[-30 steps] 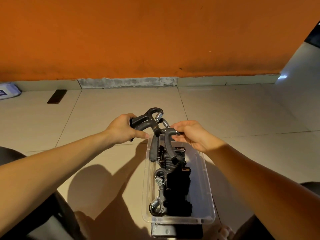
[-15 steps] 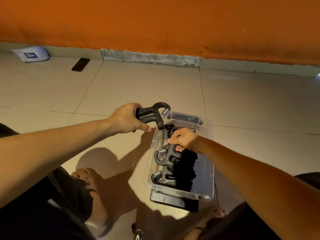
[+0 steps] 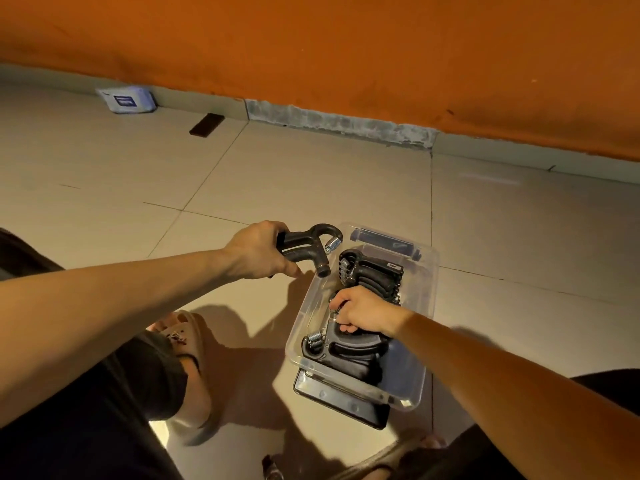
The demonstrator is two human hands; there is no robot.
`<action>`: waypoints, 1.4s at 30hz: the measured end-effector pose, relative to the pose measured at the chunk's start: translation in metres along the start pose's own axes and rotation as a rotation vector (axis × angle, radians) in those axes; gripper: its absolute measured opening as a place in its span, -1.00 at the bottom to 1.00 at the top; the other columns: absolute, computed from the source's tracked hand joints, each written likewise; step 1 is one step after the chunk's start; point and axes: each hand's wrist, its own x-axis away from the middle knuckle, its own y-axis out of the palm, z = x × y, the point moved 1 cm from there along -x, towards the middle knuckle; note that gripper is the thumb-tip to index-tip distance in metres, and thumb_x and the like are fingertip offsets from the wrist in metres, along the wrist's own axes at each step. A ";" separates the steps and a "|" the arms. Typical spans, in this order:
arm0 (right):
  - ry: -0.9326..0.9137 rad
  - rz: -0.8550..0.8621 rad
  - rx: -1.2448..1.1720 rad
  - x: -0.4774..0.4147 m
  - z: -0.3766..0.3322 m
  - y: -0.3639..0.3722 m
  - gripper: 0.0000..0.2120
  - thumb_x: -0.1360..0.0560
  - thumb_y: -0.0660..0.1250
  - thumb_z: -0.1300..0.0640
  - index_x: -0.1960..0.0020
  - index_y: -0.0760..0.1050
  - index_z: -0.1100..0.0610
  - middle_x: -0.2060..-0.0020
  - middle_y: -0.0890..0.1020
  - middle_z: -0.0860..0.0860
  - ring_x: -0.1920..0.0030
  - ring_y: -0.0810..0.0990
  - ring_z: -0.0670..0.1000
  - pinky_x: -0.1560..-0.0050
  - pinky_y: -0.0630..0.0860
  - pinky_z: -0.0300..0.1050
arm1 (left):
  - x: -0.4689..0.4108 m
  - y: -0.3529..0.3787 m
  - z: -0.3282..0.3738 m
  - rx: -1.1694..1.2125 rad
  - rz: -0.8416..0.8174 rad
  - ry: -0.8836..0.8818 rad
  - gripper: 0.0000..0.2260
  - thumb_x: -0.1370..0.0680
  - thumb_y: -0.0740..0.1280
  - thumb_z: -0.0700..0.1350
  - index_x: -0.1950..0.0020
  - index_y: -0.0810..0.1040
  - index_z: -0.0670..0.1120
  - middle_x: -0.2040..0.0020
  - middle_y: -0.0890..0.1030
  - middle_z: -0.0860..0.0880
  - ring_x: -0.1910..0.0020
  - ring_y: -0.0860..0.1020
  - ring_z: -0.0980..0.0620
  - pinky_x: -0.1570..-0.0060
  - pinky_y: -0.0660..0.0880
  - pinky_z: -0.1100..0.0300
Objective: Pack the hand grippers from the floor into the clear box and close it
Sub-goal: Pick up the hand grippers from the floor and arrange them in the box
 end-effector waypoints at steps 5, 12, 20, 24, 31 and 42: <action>-0.018 0.043 0.321 0.011 0.011 -0.005 -0.81 -0.40 0.52 0.21 0.10 0.59 0.31 0.20 0.58 0.33 0.22 0.53 0.07 0.12 0.53 -0.03 | 0.001 0.002 0.001 0.047 -0.011 0.004 -0.59 -0.28 0.65 0.05 0.01 0.56 -0.02 0.21 0.70 -0.06 0.34 0.67 -0.06 0.21 0.61 -0.01; 0.002 0.038 0.451 0.025 0.025 0.013 -0.85 -0.37 0.40 0.37 0.06 0.58 0.36 0.30 0.50 0.25 0.24 0.33 -0.05 0.14 0.53 -0.04 | 0.000 0.008 0.002 0.072 -0.045 0.023 -0.59 -0.26 0.66 0.04 0.03 0.56 -0.01 0.24 0.69 -0.06 0.45 0.61 0.00 0.26 0.59 0.02; -0.011 0.055 0.241 0.028 0.029 0.010 -0.67 -0.42 0.50 0.34 -0.17 0.65 0.20 0.13 0.67 -0.03 0.03 0.64 0.00 -0.22 0.59 0.04 | -0.001 0.009 0.005 0.115 -0.052 0.040 -0.59 -0.26 0.67 0.02 0.02 0.56 -0.02 0.22 0.69 -0.08 0.44 0.61 -0.01 0.30 0.58 0.05; -0.049 0.174 0.019 0.036 0.009 -0.012 -0.50 -0.40 0.58 0.16 -0.31 0.55 0.11 -0.07 0.63 -0.02 -0.06 0.63 -0.04 -0.18 0.55 -0.16 | 0.000 0.010 0.003 0.108 -0.001 0.054 -0.59 -0.27 0.65 0.07 0.02 0.55 0.03 0.21 0.69 -0.01 0.36 0.67 -0.02 0.24 0.63 0.02; -0.212 0.231 -0.590 0.070 -0.049 -0.060 -0.61 -0.47 0.52 0.10 -0.27 0.56 0.07 -0.03 0.74 0.04 -0.08 0.71 0.03 -0.15 0.62 -0.05 | 0.003 0.010 0.013 0.093 0.083 0.071 -0.56 -0.29 0.63 0.11 -0.04 0.53 0.04 0.17 0.67 0.02 0.36 0.65 0.01 0.21 0.61 0.06; -0.190 0.312 -0.834 0.064 -0.053 -0.057 -0.63 -0.48 0.46 0.37 -0.24 0.51 0.17 -0.06 0.69 0.26 0.00 0.72 0.20 -0.08 0.66 0.12 | 0.015 0.027 0.029 0.297 0.001 0.048 -0.44 -0.25 0.66 0.12 -0.07 0.48 -0.03 0.08 0.66 -0.06 0.25 0.70 -0.05 0.10 0.65 -0.11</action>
